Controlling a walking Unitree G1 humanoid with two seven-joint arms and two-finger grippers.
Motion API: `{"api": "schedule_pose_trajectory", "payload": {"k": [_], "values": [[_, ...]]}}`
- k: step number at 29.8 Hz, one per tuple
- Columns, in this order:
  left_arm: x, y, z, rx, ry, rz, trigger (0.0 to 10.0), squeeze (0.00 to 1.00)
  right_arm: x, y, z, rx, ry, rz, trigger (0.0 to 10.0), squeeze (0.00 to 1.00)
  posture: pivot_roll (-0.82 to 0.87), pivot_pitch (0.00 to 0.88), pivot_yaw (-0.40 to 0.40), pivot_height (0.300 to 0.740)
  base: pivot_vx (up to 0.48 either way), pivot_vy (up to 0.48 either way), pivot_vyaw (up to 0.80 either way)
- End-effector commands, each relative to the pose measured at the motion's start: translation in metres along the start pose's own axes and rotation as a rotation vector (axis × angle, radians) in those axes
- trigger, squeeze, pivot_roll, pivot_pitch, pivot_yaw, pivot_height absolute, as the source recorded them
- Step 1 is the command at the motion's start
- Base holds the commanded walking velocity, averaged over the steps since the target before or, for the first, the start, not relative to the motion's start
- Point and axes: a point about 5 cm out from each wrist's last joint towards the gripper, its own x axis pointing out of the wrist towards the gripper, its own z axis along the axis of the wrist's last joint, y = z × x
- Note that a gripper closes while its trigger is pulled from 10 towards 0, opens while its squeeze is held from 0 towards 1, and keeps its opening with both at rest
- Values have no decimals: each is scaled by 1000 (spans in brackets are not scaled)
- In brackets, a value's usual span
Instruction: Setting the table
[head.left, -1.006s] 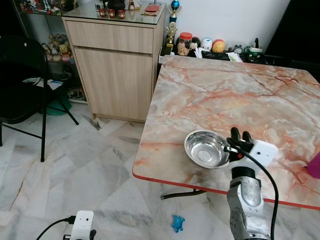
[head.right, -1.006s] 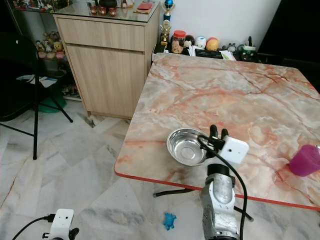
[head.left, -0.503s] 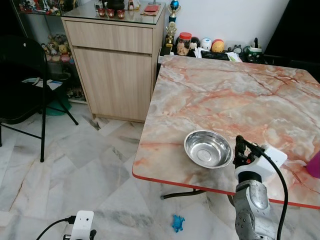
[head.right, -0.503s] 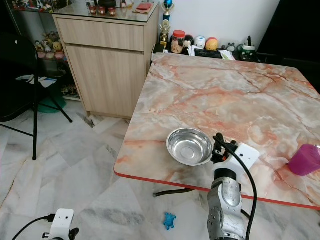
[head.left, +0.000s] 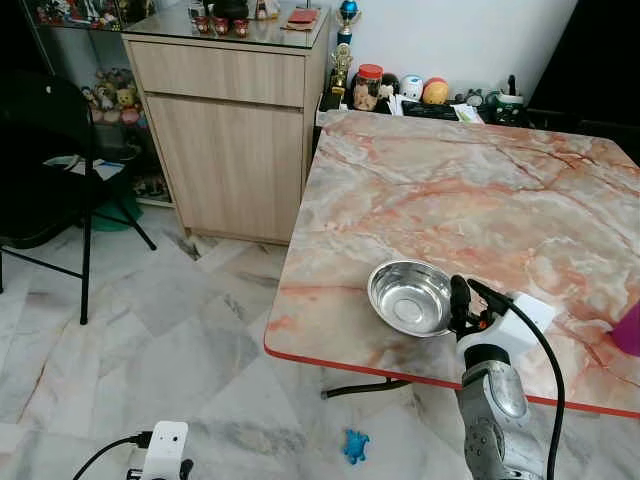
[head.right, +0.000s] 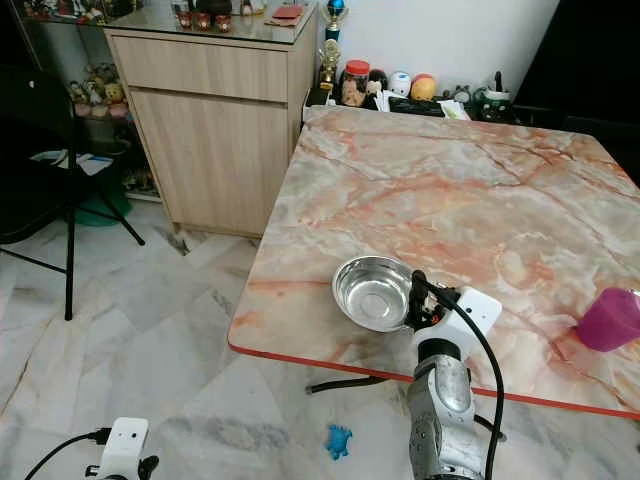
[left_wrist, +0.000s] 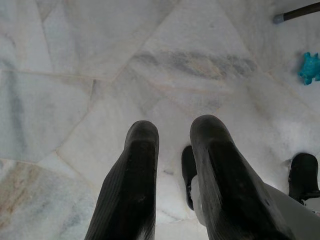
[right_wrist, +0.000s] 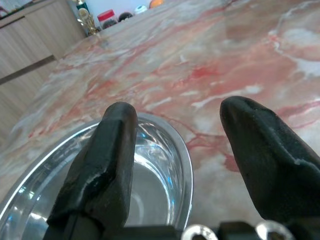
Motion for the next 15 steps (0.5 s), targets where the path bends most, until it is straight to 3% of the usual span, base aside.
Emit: {"api": "schedule_pose_trajectory", "payload": {"k": [1,7,8,9,15], "values": [[0,-3,-1,6,6,-5,10000,0,2,-1,-1,14,16,0,10000,1000,99,0,-60,740,0,0,0],[0,-2,-1,5,8,-4,10000,0,2,1,-2,12,29,6,10000,973,101,0,-61,740,0,0,0],[0,-2,-1,4,8,-4,10000,0,2,1,-3,8,39,9,10000,584,101,0,-61,740,0,0,0],[0,-2,-1,4,9,-4,10000,0,3,1,-6,-3,57,3,10000,0,103,0,-62,740,0,0,0],[0,-1,-1,3,9,-3,10000,0,4,2,-11,-21,91,14,10000,0,100,0,-61,740,0,0,0]]}}
